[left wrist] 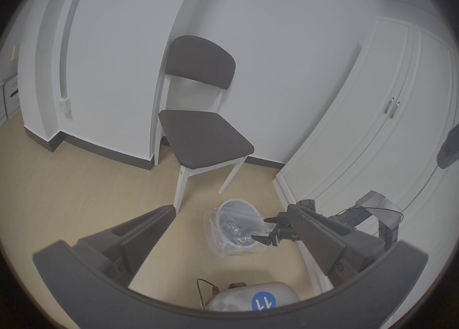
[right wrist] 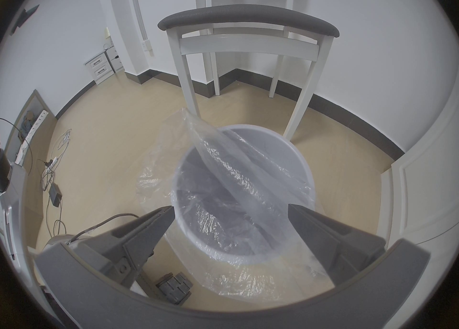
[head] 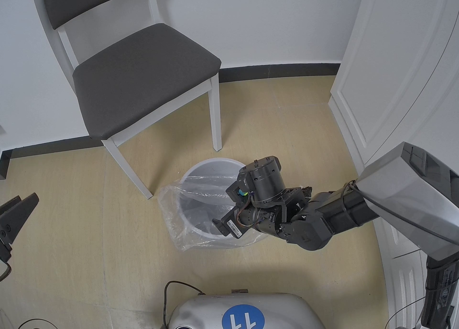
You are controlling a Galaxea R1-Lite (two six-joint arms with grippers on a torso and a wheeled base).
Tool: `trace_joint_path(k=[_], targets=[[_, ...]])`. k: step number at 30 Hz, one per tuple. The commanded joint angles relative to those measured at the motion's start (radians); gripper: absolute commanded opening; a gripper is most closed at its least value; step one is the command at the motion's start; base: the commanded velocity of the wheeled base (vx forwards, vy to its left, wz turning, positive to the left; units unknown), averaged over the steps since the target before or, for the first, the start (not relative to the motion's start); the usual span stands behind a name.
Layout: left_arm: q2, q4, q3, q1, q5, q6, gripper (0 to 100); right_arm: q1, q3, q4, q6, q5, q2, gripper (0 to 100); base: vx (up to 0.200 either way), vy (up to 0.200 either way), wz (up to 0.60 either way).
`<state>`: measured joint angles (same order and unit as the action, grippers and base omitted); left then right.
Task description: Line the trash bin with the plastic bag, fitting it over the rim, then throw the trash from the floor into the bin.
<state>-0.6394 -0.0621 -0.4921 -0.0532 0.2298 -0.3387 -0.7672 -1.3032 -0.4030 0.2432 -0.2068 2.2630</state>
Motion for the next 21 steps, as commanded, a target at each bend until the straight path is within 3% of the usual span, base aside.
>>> trace_joint_path(k=[1, 9, 20, 21], targets=[[0.007, -0.002, 0.0, 0.0, 0.006, -0.002, 100, 0.003, -0.065, 0.0, 0.007, 0.001, 0.055, 100, 0.0, 0.0, 0.0], [0.003, -0.002, 0.009, 0.0, 0.008, 0.0, 100, 0.043, -0.196, 0.004, 0.088, 0.052, 0.153, 100, 0.0, 0.0, 0.0], [-0.005, -0.002, 0.01, 0.0, 0.008, 0.0, 100, 0.054, -0.34, 0.024, 0.113, 0.058, 0.247, 100, 0.0, 0.0, 0.0], [-0.006, -0.001, 0.01, 0.0, 0.008, 0.0, 100, 0.054, -0.346, 0.024, 0.113, 0.058, 0.244, 0, 0.0, 0.0, 0.0]])
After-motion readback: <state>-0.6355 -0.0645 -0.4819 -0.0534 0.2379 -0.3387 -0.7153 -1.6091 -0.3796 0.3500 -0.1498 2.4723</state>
